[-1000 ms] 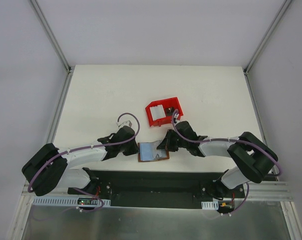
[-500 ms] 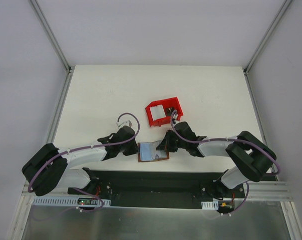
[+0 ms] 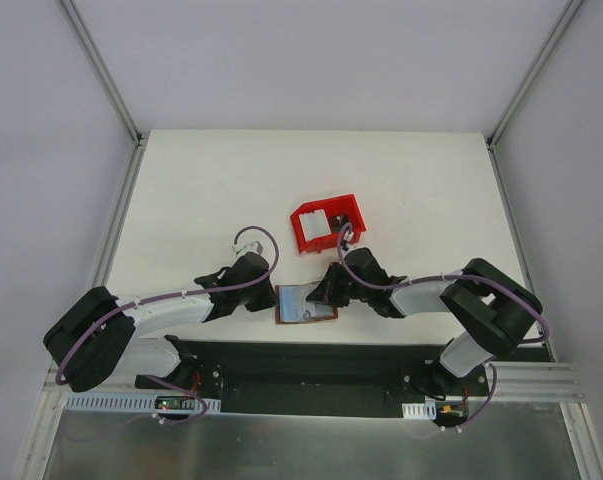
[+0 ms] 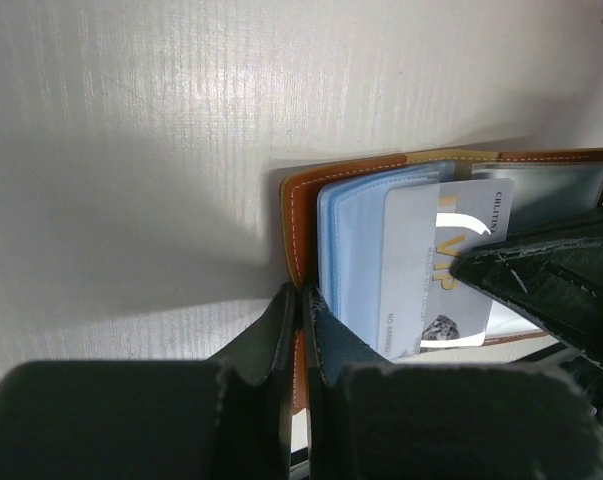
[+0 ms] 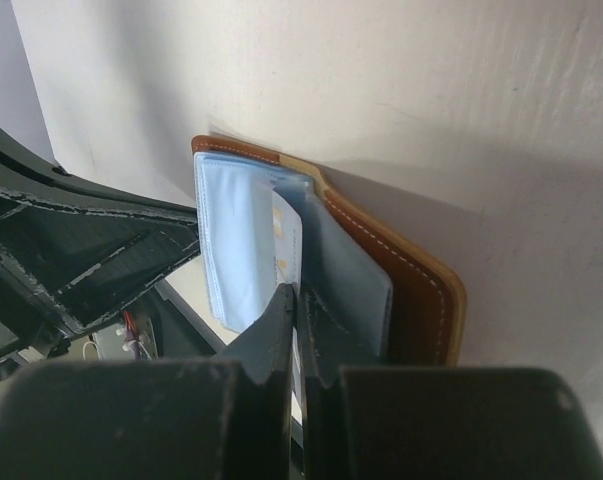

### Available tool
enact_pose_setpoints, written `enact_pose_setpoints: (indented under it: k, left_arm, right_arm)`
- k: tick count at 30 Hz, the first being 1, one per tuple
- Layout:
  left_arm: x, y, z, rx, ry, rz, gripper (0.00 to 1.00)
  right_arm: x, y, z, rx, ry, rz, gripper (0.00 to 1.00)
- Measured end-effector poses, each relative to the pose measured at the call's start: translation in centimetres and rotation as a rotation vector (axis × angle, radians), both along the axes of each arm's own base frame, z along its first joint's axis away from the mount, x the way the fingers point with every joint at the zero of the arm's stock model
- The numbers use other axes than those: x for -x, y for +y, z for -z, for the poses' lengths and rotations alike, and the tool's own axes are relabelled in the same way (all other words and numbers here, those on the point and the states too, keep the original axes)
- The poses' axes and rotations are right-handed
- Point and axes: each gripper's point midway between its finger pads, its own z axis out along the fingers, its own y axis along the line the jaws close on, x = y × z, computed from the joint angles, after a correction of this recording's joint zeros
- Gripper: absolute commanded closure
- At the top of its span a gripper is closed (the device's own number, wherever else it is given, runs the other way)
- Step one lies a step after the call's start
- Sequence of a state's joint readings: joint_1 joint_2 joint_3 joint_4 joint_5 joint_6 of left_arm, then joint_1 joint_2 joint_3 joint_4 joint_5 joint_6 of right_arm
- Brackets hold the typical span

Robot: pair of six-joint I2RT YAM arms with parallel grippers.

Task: Put the credit cards into the card holder
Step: Insert the credit card into the card holder.

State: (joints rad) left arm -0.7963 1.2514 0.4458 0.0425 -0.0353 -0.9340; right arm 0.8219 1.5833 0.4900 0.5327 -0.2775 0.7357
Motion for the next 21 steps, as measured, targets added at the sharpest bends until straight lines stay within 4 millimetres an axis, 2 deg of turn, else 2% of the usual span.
enact_pose_setpoints:
  k: [7,11,18,21]
  left_arm:
    - [-0.1,-0.1,0.0,0.003,-0.002,-0.001,1.0]
    - [-0.1,-0.1,0.0,0.007,-0.005,-0.001,1.0]
    - [-0.1,-0.3,0.0,0.019,-0.01,0.003,1.0]
    - [-0.1,-0.3,-0.1,0.02,-0.01,0.003,1.0]
  right_arm:
    - [0.5,0.5,0.1,-0.002,0.009,0.019,0.91]
    - [0.3,0.2,0.3,0.018,0.006,0.031,0.77]
    - [0.1,-0.8,-0.1,0.114,-0.028,0.024,0.62]
    - [0.2,-1.2,-0.2,0.142,-0.032,0.017,0.62]
